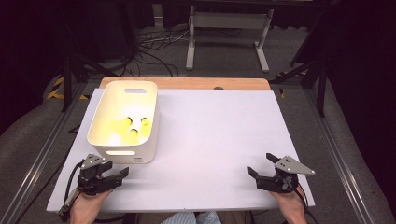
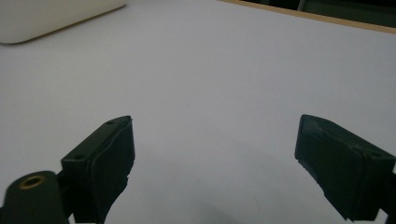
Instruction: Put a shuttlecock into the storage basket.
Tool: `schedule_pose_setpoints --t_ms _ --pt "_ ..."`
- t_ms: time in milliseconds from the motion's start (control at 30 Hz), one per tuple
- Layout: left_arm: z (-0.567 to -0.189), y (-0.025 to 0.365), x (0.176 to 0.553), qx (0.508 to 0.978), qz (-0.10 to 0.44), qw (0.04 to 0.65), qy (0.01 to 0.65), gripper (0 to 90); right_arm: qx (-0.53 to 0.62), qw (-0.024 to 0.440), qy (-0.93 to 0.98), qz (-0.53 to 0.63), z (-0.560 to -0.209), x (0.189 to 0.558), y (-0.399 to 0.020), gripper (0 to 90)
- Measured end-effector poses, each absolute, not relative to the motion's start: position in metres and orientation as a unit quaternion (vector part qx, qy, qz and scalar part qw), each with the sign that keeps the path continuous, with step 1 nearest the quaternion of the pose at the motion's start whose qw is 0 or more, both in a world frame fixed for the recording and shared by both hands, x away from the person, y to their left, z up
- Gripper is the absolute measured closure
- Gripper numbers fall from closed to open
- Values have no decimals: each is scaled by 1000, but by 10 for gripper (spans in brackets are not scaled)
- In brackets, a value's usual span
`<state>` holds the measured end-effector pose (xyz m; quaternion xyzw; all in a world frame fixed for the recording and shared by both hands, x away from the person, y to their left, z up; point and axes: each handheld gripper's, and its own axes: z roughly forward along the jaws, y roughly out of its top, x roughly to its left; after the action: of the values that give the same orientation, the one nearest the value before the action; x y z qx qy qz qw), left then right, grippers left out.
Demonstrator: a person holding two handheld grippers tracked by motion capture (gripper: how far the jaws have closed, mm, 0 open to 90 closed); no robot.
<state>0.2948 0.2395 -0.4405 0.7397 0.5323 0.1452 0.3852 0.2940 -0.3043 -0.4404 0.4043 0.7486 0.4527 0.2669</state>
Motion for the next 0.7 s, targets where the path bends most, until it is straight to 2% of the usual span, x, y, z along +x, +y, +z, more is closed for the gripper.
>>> schedule_pose_setpoints --t_ms 700 --pt "-450 248 288 710 157 438 529 268 412 265 739 463 -440 289 -309 123"
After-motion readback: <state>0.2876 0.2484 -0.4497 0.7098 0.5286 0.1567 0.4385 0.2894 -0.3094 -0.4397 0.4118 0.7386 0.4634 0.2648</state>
